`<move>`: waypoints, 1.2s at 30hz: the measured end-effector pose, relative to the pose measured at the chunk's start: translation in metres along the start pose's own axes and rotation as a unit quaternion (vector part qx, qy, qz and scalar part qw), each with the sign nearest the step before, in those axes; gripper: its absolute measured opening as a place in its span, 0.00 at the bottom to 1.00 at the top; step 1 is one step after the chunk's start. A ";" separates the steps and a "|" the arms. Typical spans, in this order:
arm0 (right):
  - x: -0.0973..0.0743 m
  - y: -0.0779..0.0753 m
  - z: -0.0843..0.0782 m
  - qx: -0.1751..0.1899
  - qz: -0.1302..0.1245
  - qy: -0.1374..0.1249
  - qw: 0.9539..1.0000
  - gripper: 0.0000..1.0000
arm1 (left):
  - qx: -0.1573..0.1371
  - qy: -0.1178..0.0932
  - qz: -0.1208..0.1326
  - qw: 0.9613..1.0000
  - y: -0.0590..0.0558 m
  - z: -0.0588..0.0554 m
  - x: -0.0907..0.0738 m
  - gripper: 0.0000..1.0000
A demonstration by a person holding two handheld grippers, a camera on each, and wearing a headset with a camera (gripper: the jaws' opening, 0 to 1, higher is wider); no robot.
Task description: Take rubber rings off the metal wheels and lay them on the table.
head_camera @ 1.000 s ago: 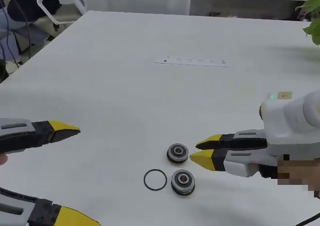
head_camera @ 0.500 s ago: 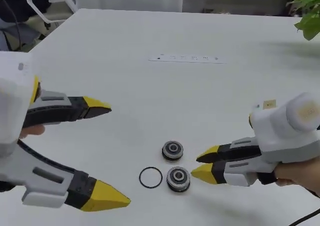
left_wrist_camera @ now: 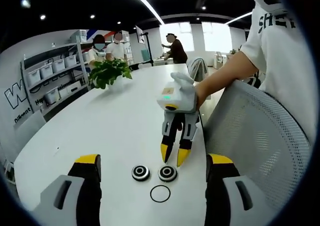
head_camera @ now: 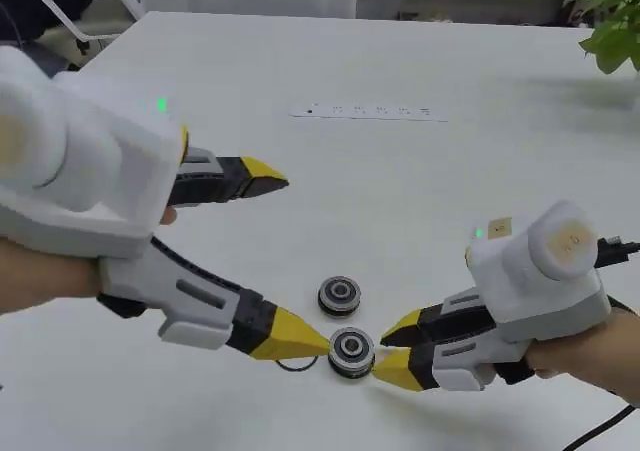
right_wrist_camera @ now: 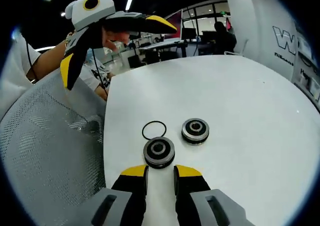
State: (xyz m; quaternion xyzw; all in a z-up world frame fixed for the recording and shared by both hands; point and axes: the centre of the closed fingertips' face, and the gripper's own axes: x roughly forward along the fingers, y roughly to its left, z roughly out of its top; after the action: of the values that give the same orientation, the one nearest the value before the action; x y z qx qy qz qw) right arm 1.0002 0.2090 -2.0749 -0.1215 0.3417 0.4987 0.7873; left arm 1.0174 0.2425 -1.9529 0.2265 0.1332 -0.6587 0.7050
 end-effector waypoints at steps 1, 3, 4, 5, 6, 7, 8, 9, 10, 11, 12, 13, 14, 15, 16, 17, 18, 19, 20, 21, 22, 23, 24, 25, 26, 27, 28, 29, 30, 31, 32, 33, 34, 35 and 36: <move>0.000 0.000 0.000 -0.005 -0.002 0.002 1.000 0.17 | -0.001 0.000 -0.002 1.000 0.001 0.000 0.004 0.83; 0.001 0.000 0.001 -0.009 -0.004 0.000 1.000 0.17 | -0.002 0.000 -0.009 1.000 0.001 -0.001 0.013 0.82; 0.001 0.000 0.000 -0.008 -0.003 0.001 1.000 0.17 | -0.005 -0.002 -0.012 1.000 0.000 -0.001 0.016 0.81; 0.001 0.000 0.001 -0.009 -0.005 0.000 1.000 0.17 | -0.011 -0.008 -0.017 1.000 -0.002 -0.001 0.021 0.80; 0.001 -0.001 0.000 -0.010 -0.006 0.001 1.000 0.17 | -0.014 -0.012 -0.020 1.000 -0.003 0.000 0.024 0.78; 0.001 -0.002 0.000 -0.011 -0.008 0.002 1.000 0.17 | -0.016 -0.021 -0.023 0.999 -0.005 0.000 0.028 0.76; 0.002 -0.002 0.000 -0.013 -0.010 0.002 1.000 0.17 | -0.019 -0.025 -0.021 0.999 -0.005 -0.001 0.031 0.73; 0.002 -0.002 0.001 -0.012 -0.011 0.001 1.000 0.16 | -0.021 -0.026 -0.020 0.999 -0.005 -0.002 0.034 0.70; 0.002 -0.002 0.001 -0.012 -0.010 0.000 1.000 0.16 | -0.023 -0.026 -0.018 0.999 -0.005 -0.005 0.037 0.68; 0.003 -0.001 0.001 -0.010 -0.008 0.000 1.000 0.16 | -0.026 -0.020 -0.018 0.999 -0.006 -0.010 0.041 0.66; 0.004 -0.001 0.000 -0.010 -0.007 0.000 1.000 0.17 | -0.029 -0.019 -0.017 0.999 -0.006 -0.013 0.043 0.65; 0.005 0.000 0.000 -0.011 -0.005 0.003 1.000 0.17 | -0.032 -0.018 -0.017 0.999 -0.008 -0.017 0.046 0.63; 0.005 0.000 -0.001 -0.013 -0.005 0.005 1.000 0.17 | -0.036 -0.020 -0.016 0.999 -0.008 -0.020 0.048 0.61; 0.005 0.000 -0.002 -0.015 -0.006 0.008 1.000 0.17 | -0.041 -0.021 -0.013 0.999 -0.008 -0.024 0.050 0.58; 0.006 0.000 -0.002 -0.016 -0.006 0.008 1.000 0.17 | -0.044 -0.020 -0.013 0.999 -0.009 -0.027 0.052 0.56; 0.006 0.000 -0.002 -0.016 -0.006 0.008 1.000 0.17 | -0.051 -0.020 -0.010 0.998 -0.009 -0.031 0.054 0.55; 0.006 0.000 -0.002 -0.016 -0.006 0.008 1.000 0.17 | -0.053 -0.019 -0.009 0.998 -0.009 -0.033 0.055 0.54; 0.006 0.000 -0.002 -0.016 -0.007 0.007 1.000 0.17 | -0.055 -0.017 -0.007 0.998 -0.008 -0.036 0.056 0.53; 0.006 -0.001 -0.002 -0.015 -0.008 0.006 1.000 0.17 | -0.054 -0.012 -0.004 0.998 -0.008 -0.040 0.058 0.51; 0.006 -0.001 -0.002 -0.014 -0.008 0.006 1.000 0.17 | -0.052 -0.010 -0.004 0.999 -0.008 -0.042 0.059 0.48; 0.006 -0.001 -0.002 -0.013 -0.009 0.006 1.000 0.17 | -0.050 -0.008 -0.004 0.999 -0.009 -0.045 0.060 0.46; 0.006 -0.002 -0.002 -0.013 -0.009 0.005 1.000 0.17 | -0.051 -0.009 -0.007 0.999 -0.010 -0.046 0.061 0.44; 0.006 -0.002 -0.002 -0.011 -0.010 0.004 1.000 0.17 | -0.059 -0.009 -0.011 0.998 -0.012 -0.048 0.063 0.41; 0.007 -0.002 -0.002 -0.010 -0.010 0.003 1.000 0.17 | -0.061 -0.007 -0.015 0.998 -0.014 -0.050 0.064 0.40; 0.007 -0.002 -0.001 -0.009 -0.010 0.003 1.000 0.17 | -0.058 -0.002 -0.019 0.998 -0.017 -0.054 0.066 0.37; 0.007 -0.002 -0.001 -0.009 -0.010 0.003 1.000 0.17 | -0.055 0.001 -0.021 0.998 -0.019 -0.056 0.067 0.36; 0.008 -0.002 -0.001 -0.010 -0.011 0.003 1.000 0.17 | -0.053 0.006 -0.023 0.998 -0.020 -0.058 0.068 0.34; 0.008 -0.002 -0.001 -0.012 -0.011 0.002 1.000 0.17 | -0.054 0.009 -0.024 0.998 -0.020 -0.061 0.070 0.32; 0.008 -0.002 -0.001 -0.011 -0.010 0.003 1.000 0.17 | -0.055 0.011 -0.025 0.998 -0.021 -0.063 0.071 0.30; 0.008 -0.002 -0.001 -0.010 -0.010 0.002 1.000 0.17 | -0.057 0.017 -0.027 0.998 -0.021 -0.066 0.073 0.29; 0.008 -0.002 -0.001 -0.010 -0.009 0.001 1.000 0.17 | -0.059 0.020 -0.027 0.998 -0.022 -0.068 0.074 0.28; 0.008 -0.002 -0.001 -0.010 -0.009 0.001 1.000 0.17 | -0.060 0.023 -0.028 0.998 -0.022 -0.070 0.075 0.26; 0.008 -0.002 0.000 -0.011 -0.009 0.000 1.000 0.17 | -0.059 0.025 -0.029 0.998 -0.023 -0.071 0.075 0.25; 0.008 -0.001 0.000 -0.014 -0.009 0.000 1.000 0.17 | -0.057 0.028 -0.031 0.998 -0.024 -0.073 0.075 0.23; 0.008 -0.001 0.000 -0.016 -0.009 0.000 1.000 0.16 | -0.056 0.030 -0.031 0.998 -0.024 -0.073 0.075 0.21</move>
State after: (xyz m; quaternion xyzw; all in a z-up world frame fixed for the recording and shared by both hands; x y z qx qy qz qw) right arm 1.0031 0.2142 -2.0807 -0.1372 0.3330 0.4971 0.7894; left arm 1.0089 0.2127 -2.0563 0.2022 0.1978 -0.6648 0.6914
